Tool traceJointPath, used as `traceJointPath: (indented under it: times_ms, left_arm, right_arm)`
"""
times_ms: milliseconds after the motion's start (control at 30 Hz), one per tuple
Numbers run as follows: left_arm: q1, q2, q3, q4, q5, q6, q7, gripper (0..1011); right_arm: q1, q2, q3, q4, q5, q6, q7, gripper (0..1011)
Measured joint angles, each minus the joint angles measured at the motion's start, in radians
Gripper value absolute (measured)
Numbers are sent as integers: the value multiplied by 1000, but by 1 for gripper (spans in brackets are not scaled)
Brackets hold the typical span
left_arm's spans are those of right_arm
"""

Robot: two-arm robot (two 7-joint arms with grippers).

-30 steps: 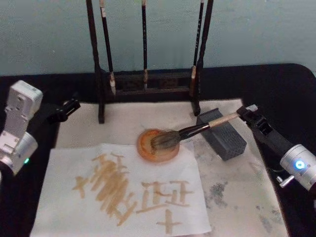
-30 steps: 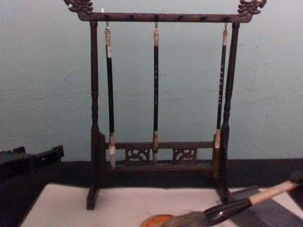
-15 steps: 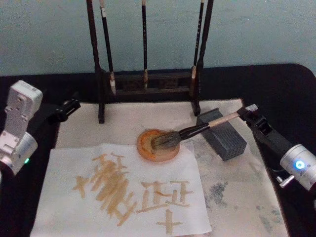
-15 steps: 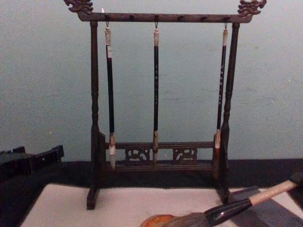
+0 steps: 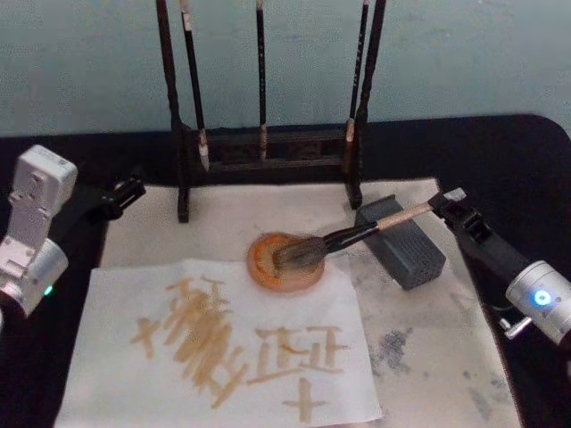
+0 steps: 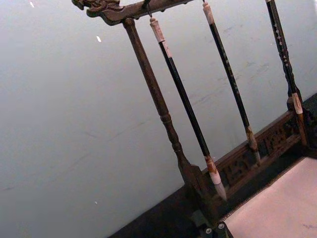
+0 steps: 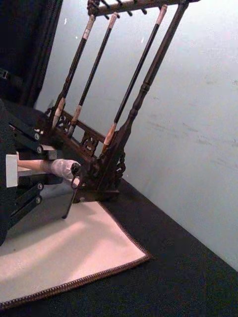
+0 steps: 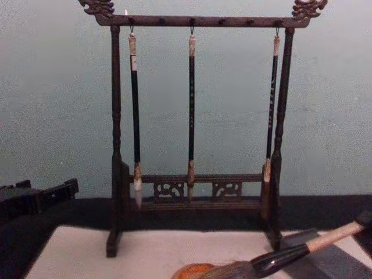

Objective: Pick up the brush from the inkstone, write on the paper, then place the brush back to its original position.

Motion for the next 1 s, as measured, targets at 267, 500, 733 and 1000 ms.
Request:
traceJointPath:
  times_ms: [267,500,733,1000]
  left_arm:
    - [0,0,0,0,0,0,0,1002]
    - [0,0,0,0,0,0,0,1002]
    - [0,0,0,0,0,0,0,1002]
    - [0,0,0,0,0,0,0,1000]
  right_arm:
    - [0,11,-9,4,44,-3,25,166]
    - [-3,26,-14,-20,71,-11,47,166]
    - [-24,52,-24,-77,77,-33,65,166]
    - [-68,103,-35,-192,39,-86,62,166]
